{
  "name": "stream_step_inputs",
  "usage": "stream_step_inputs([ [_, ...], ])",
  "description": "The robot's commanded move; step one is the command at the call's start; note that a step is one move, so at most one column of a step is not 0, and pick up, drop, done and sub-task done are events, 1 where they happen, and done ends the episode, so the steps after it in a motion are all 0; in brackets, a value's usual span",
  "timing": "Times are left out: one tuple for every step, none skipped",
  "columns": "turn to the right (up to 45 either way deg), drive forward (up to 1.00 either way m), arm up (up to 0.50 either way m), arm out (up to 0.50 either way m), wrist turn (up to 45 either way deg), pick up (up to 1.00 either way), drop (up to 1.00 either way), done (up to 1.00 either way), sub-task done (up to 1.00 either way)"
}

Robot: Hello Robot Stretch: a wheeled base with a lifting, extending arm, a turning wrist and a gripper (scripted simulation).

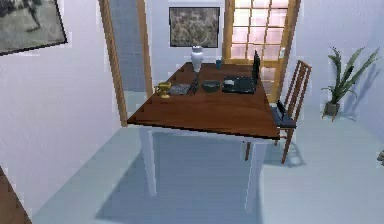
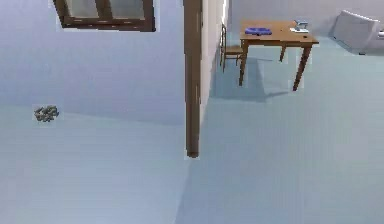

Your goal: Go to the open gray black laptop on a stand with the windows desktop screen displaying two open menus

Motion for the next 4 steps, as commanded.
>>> stream_step_inputs([
  [0.0,0.85,0.0,0.0,0.0,0.0,0.0,0.0,0.0],
  [-45.0,0.0,0.0,0.0,0.0,0.0,0.0,0.0,0.0],
  [-33.0,0.0,0.0,0.0,0.0,0.0,0.0,0.0,0.0],
  [0.0,0.6,0.0,0.0,0.0,0.0,0.0,0.0,0.0],
])
